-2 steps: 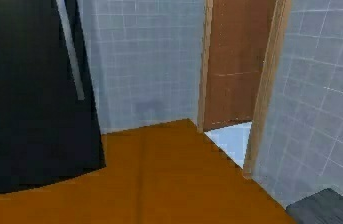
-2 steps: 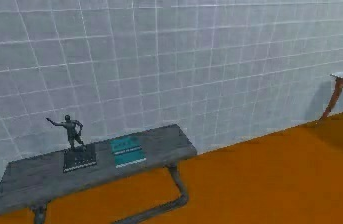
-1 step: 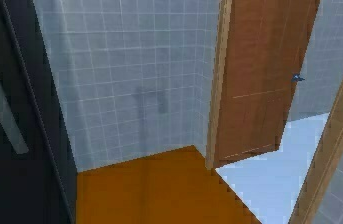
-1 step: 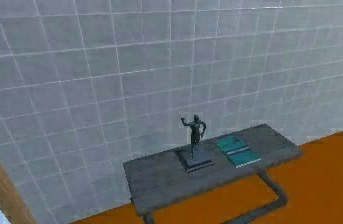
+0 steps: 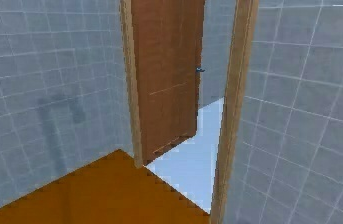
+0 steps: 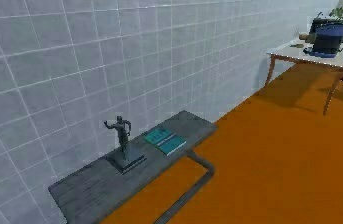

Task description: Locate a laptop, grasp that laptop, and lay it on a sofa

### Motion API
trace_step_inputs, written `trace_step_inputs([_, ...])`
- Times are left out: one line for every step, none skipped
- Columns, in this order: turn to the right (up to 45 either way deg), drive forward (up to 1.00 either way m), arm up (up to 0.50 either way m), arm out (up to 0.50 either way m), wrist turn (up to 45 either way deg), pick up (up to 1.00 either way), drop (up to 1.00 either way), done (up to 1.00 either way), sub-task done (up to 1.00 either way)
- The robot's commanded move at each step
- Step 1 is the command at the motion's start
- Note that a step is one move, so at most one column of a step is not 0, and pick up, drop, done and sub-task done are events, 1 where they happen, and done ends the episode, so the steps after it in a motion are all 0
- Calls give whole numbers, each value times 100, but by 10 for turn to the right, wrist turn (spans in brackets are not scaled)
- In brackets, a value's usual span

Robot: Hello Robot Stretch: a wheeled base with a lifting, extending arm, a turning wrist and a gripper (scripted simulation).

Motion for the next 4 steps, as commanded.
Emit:
trace_step_inputs([0, 10, 0, 0, 0, 0, 0, 0, 0])
trace_step_inputs([-240, 0, 0, 0, 0, 0, 0, 0, 0])
trace_step_inputs([0, 80, 0, 0, 0, 0, 0, 0, 0])
trace_step_inputs([450, 0, 0, 0, 0, 0, 0, 0, 0])
